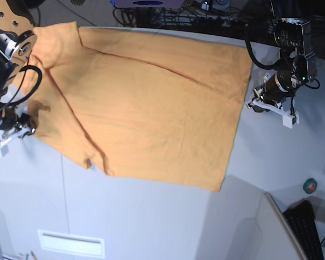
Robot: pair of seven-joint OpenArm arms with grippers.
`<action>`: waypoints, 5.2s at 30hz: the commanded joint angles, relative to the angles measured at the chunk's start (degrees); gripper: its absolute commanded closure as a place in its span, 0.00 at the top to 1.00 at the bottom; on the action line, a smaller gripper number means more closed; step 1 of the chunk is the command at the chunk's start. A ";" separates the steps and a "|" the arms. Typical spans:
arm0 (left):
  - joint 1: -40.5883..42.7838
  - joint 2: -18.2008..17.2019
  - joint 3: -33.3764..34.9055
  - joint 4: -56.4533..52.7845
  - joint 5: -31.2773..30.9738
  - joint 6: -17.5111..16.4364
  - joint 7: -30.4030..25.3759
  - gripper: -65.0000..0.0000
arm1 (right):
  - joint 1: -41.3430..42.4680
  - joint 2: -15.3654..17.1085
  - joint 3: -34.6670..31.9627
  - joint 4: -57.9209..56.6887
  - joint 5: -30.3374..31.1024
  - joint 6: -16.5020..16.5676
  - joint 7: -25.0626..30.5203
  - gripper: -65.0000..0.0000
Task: Layout the t-shirt on the table in an organized manner, then fold the t-shirt properly
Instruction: 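Move the left gripper along the shirt side toward the hem corner, then grasp the shirt hem corner with the left gripper, then pull the hem corners apart with both grippers to stretch the shirt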
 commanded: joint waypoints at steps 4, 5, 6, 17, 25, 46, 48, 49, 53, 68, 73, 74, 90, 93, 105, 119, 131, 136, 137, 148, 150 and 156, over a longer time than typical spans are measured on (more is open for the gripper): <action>-0.85 -0.73 0.24 0.83 -0.47 -0.16 -0.61 0.00 | 1.54 1.29 -0.08 0.80 0.86 0.42 0.73 0.08; -0.94 -0.64 0.24 0.83 -0.47 -0.16 -0.61 0.00 | 1.54 1.29 0.01 0.80 0.86 0.42 0.82 0.00; -1.03 -0.64 0.33 0.75 -0.47 -0.16 -0.61 0.00 | 1.54 1.20 0.18 0.80 0.86 0.42 0.82 0.00; -4.02 -0.82 0.41 -0.49 1.64 -0.07 -0.25 0.00 | 2.33 1.03 0.01 8.10 0.77 0.33 -1.20 0.00; -16.42 -0.82 8.15 -10.16 9.82 -0.34 -0.25 0.00 | 2.60 0.85 -0.17 19.17 0.77 0.33 -5.51 0.00; -45.87 1.29 23.45 -56.31 9.55 -0.60 -28.03 0.85 | 3.48 1.03 -0.17 19.53 0.86 0.33 -5.07 0.00; -46.48 2.17 23.45 -58.33 9.55 -2.97 -27.16 0.85 | 3.48 0.94 -0.17 19.53 0.86 0.33 -5.16 0.00; -46.39 2.61 23.45 -58.42 9.82 -3.68 -26.28 0.85 | 3.48 0.94 -0.17 19.53 0.86 0.33 -5.16 0.00; -44.28 3.31 23.54 -57.45 9.90 -3.85 -24.25 0.85 | 3.13 1.20 -0.17 19.53 0.86 0.33 -5.16 0.00; -36.37 2.96 22.74 -46.29 9.47 -3.85 -19.16 0.00 | 3.04 1.12 -0.17 19.53 0.86 0.33 -5.16 0.00; -34.70 2.96 22.74 -37.94 9.47 -3.85 -14.50 0.00 | 2.86 1.03 -0.17 19.53 0.77 0.33 -5.16 0.00; -34.26 2.96 22.74 -35.91 9.47 -3.85 -13.00 0.00 | 2.60 1.03 -0.17 19.53 0.77 0.33 -5.16 0.00; -17.03 2.26 14.30 -1.36 9.82 2.04 6.16 0.00 | 2.25 1.29 -0.17 19.53 0.68 0.33 -5.16 0.00; -13.34 2.26 13.07 1.98 9.82 2.04 8.45 0.00 | 2.25 1.12 -0.17 19.53 0.68 0.33 -5.16 0.00; -4.64 2.08 12.19 5.93 9.90 2.04 8.71 0.29 | 2.25 1.20 -0.17 19.53 0.68 0.33 -5.16 0.00; -15.98 1.29 12.63 -0.13 9.90 2.04 8.80 0.84 | 2.25 1.29 -0.17 19.53 0.68 0.33 -5.16 0.00; -31.10 0.76 13.78 -27.30 9.90 1.60 4.32 0.84 | 2.33 1.38 -0.26 19.53 0.59 0.33 -5.07 0.00; -33.38 0.85 20.81 -34.60 9.55 1.60 0.27 0.84 | 2.33 1.38 -0.26 19.53 0.59 0.33 -5.07 0.00; -33.38 0.94 21.34 -35.30 9.47 1.60 -0.52 0.84 | 2.33 1.38 -0.26 19.53 0.59 0.33 -5.07 0.00; -32.59 2.17 22.13 -35.65 9.38 -0.86 -1.49 0.54 | 2.33 1.38 -0.26 19.53 0.59 0.33 -5.07 0.00; -32.15 2.43 22.13 -35.83 9.38 -1.39 -1.57 0.53 | 2.42 1.38 -0.26 19.53 0.59 0.33 -5.07 0.00; -31.98 2.52 21.87 -36.18 9.55 -1.48 -1.57 0.51 | 2.42 1.38 -0.26 19.53 0.59 0.33 -5.07 0.00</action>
